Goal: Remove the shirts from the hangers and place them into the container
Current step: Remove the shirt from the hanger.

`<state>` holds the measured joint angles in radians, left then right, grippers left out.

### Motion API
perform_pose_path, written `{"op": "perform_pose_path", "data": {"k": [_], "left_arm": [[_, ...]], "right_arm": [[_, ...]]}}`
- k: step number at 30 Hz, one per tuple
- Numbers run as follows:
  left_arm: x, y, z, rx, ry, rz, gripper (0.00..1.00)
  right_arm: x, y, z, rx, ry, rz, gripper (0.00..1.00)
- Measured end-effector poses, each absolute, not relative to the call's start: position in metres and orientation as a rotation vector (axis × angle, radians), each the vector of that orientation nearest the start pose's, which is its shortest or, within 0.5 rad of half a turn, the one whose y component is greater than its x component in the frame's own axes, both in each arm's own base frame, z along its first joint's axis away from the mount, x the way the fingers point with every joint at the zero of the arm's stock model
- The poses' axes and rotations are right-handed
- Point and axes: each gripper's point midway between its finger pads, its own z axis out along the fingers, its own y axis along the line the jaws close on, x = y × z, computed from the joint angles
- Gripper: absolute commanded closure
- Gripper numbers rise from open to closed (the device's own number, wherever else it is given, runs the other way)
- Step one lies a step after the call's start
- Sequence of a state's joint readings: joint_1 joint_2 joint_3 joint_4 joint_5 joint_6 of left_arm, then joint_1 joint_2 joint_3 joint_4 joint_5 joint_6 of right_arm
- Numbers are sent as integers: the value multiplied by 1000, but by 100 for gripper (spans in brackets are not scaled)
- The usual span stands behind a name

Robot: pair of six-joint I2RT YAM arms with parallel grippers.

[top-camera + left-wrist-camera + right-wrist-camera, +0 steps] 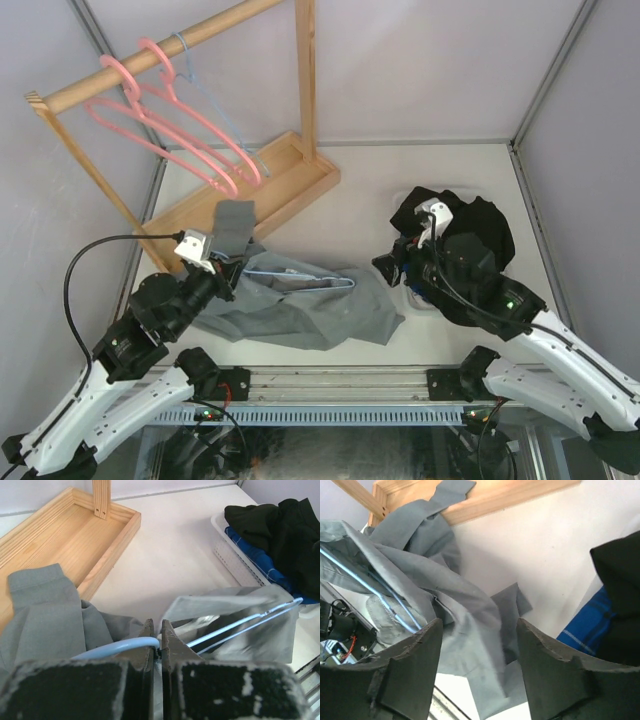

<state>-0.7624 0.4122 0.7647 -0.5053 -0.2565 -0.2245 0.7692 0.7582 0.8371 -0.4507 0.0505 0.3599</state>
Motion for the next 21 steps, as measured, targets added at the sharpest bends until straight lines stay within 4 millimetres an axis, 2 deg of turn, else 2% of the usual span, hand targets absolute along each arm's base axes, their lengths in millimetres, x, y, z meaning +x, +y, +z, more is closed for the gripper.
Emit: {"op": "perform_pose_path", "data": {"k": [2, 8, 10, 15, 18, 21], "left_arm": [[187, -129, 281, 276, 1728, -506, 100], [185, -133, 282, 280, 1727, -534, 100], [184, -134, 282, 281, 1729, -545, 100], [181, -140, 282, 310, 1732, -574, 100], [179, -147, 278, 344, 1748, -599, 100], [178, -154, 273, 375, 1770, -617, 100]], "right_arm": [[204, 201, 251, -390, 1938, 679, 39], [206, 205, 243, -423, 1948, 671, 38], [198, 217, 246, -482, 1921, 753, 37], [168, 247, 267, -701, 1749, 961, 34], [153, 267, 265, -866, 1693, 1026, 34], [141, 289, 251, -1016, 1708, 1057, 34]]}}
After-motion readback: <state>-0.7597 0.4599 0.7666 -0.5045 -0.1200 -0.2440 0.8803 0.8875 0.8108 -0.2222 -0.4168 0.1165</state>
